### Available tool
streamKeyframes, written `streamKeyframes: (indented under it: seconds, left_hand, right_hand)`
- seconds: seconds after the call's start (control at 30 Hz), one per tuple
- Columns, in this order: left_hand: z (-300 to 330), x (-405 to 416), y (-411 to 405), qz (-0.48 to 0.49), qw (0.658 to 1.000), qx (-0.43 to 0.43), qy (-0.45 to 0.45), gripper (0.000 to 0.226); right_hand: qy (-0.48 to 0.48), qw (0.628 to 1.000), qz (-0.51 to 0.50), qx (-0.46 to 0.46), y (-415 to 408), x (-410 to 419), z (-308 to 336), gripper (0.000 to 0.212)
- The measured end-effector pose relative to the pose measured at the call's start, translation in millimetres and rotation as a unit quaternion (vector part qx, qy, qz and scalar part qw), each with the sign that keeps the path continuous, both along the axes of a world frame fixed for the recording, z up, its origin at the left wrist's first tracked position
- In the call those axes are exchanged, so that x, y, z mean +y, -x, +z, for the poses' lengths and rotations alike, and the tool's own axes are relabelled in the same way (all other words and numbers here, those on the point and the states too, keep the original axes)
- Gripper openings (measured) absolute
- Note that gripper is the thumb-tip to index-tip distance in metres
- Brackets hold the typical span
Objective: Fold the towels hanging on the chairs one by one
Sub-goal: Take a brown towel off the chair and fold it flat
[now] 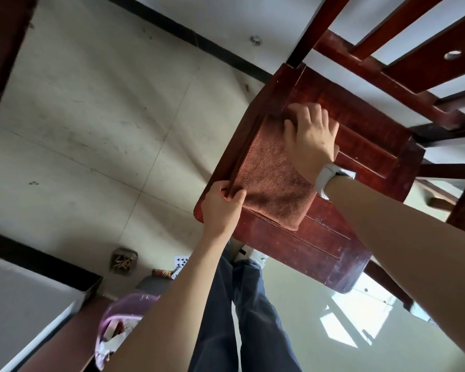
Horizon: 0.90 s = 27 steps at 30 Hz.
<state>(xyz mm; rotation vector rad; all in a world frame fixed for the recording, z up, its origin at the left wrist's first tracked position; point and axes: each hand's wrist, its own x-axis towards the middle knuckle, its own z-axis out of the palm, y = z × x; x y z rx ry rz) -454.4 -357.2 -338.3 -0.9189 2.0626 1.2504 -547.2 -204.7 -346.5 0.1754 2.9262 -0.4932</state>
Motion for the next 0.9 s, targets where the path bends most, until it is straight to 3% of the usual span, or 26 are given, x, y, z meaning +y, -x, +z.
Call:
streamKeyframes:
  seconds: [0.13,0.2,0.37,0.43,0.53,0.67,0.73,0.8,0.9]
  left_hand:
    - [3.8,-0.7,-0.9,0.046,0.998,-0.001,-0.045,0.024]
    - [-0.2,-4.1,-2.5,0.010,0.999,0.034,0.004,0.023]
    - [-10.9,-6.3,-4.9,-0.126,0.977,0.085,0.147,0.036]
    - [-12.5,-6.9,-6.3,-0.201,0.945,0.153,0.209,0.045]
    - [-16.0,-5.9,-4.9,-0.360,0.859,0.255,0.258,0.052]
    - [-29.3,-8.2,2.5,-0.557,0.749,0.263,0.246,0.053]
    - [-34.2,-12.6,6.5,-0.596,0.725,0.246,0.241,0.054]
    - [-32.1,-13.6,11.9,-0.600,0.717,0.249,0.254,0.051]
    - [-21.9,-4.4,23.2,-0.587,0.712,0.281,0.263,0.043]
  right_hand:
    - [-0.035,0.990,0.116,0.074,-53.6,5.6,0.0,0.031]
    - [-0.076,0.981,0.171,0.047,-87.7,7.9,-9.3,0.036]
    - [-0.129,0.975,0.167,-0.068,-120.8,6.6,-27.7,0.052]
    - [-0.120,0.976,0.167,-0.071,-118.5,5.8,-30.3,0.055]
    - [-0.106,0.978,0.169,-0.062,-123.6,10.4,-25.1,0.058]
    - [-0.064,0.985,0.157,-0.026,-151.3,16.0,-18.3,0.051]
    - [0.009,0.996,0.088,-0.006,-164.0,14.5,-19.5,0.048]
    - [0.105,0.992,-0.070,0.004,-166.2,12.4,-17.5,0.048]
    - [0.196,0.916,-0.342,-0.067,-162.0,5.9,-9.4,0.042]
